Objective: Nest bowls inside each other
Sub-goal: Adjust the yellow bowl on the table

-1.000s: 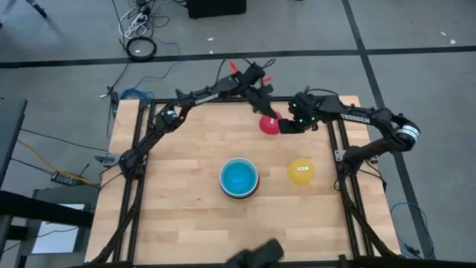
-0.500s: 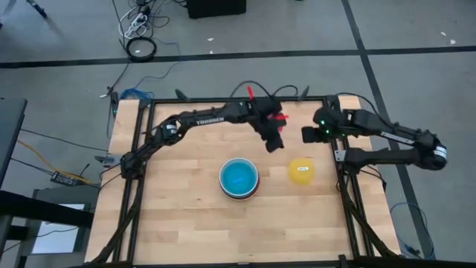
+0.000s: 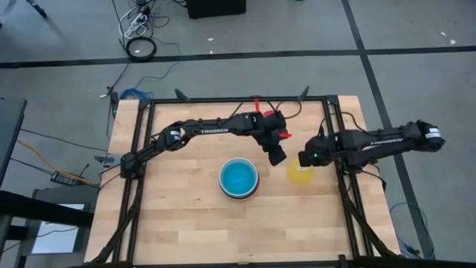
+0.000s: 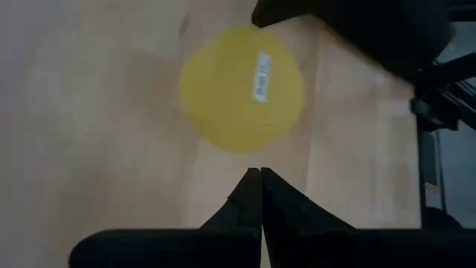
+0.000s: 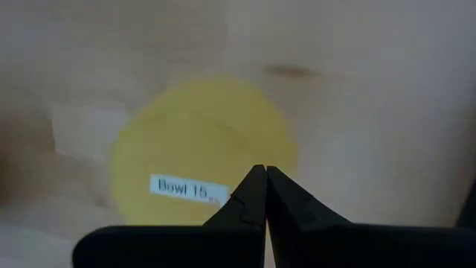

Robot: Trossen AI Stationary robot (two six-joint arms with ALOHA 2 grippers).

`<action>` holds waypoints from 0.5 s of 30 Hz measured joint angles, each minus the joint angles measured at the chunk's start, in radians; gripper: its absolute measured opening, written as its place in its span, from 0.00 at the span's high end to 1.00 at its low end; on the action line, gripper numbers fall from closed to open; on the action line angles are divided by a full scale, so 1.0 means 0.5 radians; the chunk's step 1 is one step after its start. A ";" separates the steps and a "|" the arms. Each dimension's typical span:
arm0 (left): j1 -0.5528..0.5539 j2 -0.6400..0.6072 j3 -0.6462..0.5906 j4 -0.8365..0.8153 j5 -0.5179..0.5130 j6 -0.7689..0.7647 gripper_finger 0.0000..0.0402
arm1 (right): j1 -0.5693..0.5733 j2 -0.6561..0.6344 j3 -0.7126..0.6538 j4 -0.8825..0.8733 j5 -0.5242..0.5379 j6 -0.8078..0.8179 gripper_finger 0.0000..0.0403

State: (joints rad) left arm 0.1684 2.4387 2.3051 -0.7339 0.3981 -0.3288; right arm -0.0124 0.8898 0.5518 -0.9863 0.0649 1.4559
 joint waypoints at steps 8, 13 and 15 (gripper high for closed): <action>-0.029 0.082 0.000 0.065 0.065 -0.114 0.99 | 0.297 0.124 -0.058 0.141 0.000 0.333 1.00; -0.042 0.140 0.000 0.046 0.142 -0.143 0.99 | 0.381 0.204 -0.069 0.550 0.003 0.313 1.00; -0.049 0.150 0.000 0.020 0.178 -0.144 0.99 | 0.389 0.254 -0.068 0.659 0.025 0.276 1.00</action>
State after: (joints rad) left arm 0.1441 2.5137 2.3051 -0.7238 0.4872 -0.4009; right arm 0.1823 1.0166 0.5176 -0.6570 0.0773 1.5937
